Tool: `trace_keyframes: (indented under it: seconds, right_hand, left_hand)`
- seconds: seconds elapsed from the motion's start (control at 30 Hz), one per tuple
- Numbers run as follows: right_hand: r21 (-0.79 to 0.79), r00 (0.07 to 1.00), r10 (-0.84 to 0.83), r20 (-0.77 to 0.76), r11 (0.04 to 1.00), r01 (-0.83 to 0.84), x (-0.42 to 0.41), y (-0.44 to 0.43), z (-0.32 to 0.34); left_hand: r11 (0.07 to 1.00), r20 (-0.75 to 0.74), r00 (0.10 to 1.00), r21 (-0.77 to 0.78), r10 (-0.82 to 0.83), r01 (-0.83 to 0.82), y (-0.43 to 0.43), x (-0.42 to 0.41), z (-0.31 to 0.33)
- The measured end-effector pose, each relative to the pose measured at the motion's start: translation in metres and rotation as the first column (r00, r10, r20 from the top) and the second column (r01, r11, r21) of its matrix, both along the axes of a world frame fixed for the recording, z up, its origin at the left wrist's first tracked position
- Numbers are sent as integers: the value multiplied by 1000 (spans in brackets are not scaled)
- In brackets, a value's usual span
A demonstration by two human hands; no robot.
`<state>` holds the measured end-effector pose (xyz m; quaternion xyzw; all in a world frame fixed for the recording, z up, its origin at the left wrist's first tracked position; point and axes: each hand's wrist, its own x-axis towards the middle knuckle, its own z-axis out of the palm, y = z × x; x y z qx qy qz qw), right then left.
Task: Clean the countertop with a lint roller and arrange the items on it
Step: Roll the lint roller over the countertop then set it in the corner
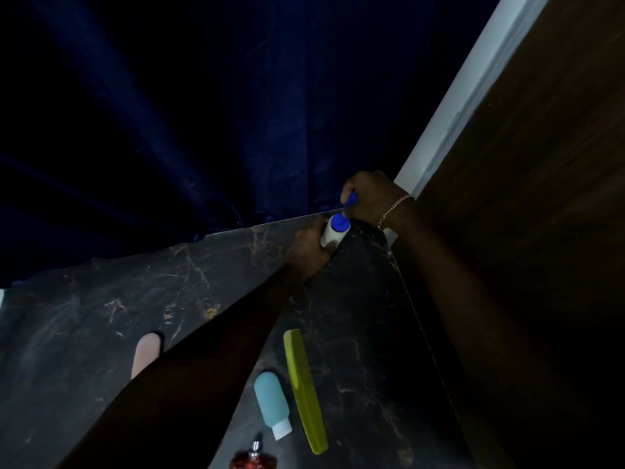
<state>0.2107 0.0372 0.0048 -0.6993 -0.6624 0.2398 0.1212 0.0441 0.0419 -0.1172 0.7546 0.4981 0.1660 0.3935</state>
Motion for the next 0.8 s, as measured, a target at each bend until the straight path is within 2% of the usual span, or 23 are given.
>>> trace_keyframes:
  seconds: [0.4, 0.8]
  right_hand:
    - [168, 982, -35, -184, 984, 66, -4, 11, -20]
    - [182, 980, -63, -187, 978, 98, -6, 17, -43]
  left_hand:
    - [989, 69, 988, -58, 140, -136, 13, 15, -15]
    - [994, 68, 992, -29, 106, -104, 17, 20, -20]
